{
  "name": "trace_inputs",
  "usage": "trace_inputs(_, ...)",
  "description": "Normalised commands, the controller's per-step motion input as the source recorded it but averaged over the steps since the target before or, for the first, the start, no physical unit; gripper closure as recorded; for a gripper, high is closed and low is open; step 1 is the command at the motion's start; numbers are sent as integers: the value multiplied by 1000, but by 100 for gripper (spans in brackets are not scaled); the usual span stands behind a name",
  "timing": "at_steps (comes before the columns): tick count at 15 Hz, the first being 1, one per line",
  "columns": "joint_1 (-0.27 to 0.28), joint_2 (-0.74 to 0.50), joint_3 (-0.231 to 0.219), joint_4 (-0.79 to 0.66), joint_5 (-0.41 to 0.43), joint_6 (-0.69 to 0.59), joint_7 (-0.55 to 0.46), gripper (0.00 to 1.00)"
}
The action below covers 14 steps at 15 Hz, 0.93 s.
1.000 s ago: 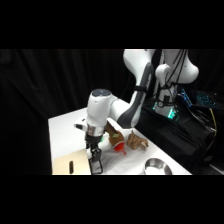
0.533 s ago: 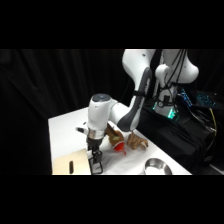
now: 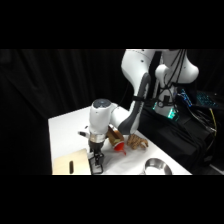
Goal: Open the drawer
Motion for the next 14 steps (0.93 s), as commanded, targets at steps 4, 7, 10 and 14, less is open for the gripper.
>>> trace_inputs(4, 73, -202, -78, -287, 57, 151, -84, 0)
trace_inputs(7, 70, -344, -74, -511, 34, 115, -114, 0)
trace_inputs(10, 78, -373, -76, -555, 12, 116, -125, 0)
trace_inputs(14, 55, -355, -60, -506, -4, 109, -153, 0)
